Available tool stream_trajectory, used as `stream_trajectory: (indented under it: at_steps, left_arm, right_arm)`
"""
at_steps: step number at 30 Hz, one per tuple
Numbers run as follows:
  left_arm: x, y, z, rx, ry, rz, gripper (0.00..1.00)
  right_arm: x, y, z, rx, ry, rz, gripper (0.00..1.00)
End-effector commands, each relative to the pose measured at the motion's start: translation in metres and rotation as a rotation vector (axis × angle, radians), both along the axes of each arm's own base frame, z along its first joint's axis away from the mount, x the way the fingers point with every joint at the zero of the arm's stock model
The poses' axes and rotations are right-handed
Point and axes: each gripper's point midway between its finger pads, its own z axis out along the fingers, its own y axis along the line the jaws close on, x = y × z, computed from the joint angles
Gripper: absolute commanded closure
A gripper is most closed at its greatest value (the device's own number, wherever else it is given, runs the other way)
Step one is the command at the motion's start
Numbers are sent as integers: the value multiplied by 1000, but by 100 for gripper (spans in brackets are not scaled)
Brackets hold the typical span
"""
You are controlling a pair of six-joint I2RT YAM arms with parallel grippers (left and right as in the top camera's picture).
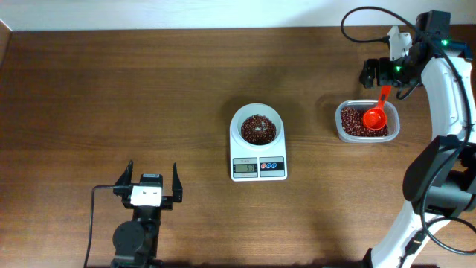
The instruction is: Scoop item into bowl and weigh 50g on scale
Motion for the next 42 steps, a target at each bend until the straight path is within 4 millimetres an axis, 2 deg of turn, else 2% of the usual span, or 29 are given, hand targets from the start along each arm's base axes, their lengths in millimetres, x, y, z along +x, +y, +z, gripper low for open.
stream_trajectory:
  at_steps: [1, 13, 16, 18, 20, 21, 24, 27, 32, 35, 38, 40, 42]
  left_arm:
    - [0, -2, -1, 16, 4, -13, 1]
    - [0, -2, -1, 16, 4, -13, 1]
    - [0, -2, -1, 16, 4, -13, 1]
    - [0, -2, -1, 16, 4, -13, 1]
    - [0, -2, -1, 16, 4, -13, 1]
    - [0, -2, -1, 16, 4, -13, 1]
    - [0, -2, -1, 16, 4, -13, 1]
    - [0, -2, -1, 16, 4, -13, 1]
    - [0, -2, -1, 16, 4, -13, 2]
    - [0, -2, -1, 16, 4, -13, 1]
    - [0, -2, -1, 16, 4, -13, 1]
    - [0, -2, -1, 16, 4, -13, 1]
    - [0, -2, -1, 16, 4, -13, 1]
  right_arm:
    - [-1, 4, -3, 8, 5, 12, 1]
    - [-1, 4, -3, 8, 6, 12, 1]
    - [-2, 5, 15, 0, -31, 13, 1]
    - [-4, 11, 46, -14, -96, 24, 1]
    - [-10, 19, 85, -30, -179, 37, 1]
    - [-17, 25, 113, -42, -237, 47, 1]
    - [-41, 41, 180, -66, -387, 75, 1]
    - [-80, 61, 250, -86, -557, 107, 1]
    - [-129, 69, 308, -109, -715, 112, 1]
    - [-150, 71, 317, -114, -749, 112, 1]
    - [-168, 71, 309, -120, -735, 109, 1]
    - [-176, 72, 295, -117, -706, 108, 1]
    - [-183, 73, 259, -106, -642, 110, 1]
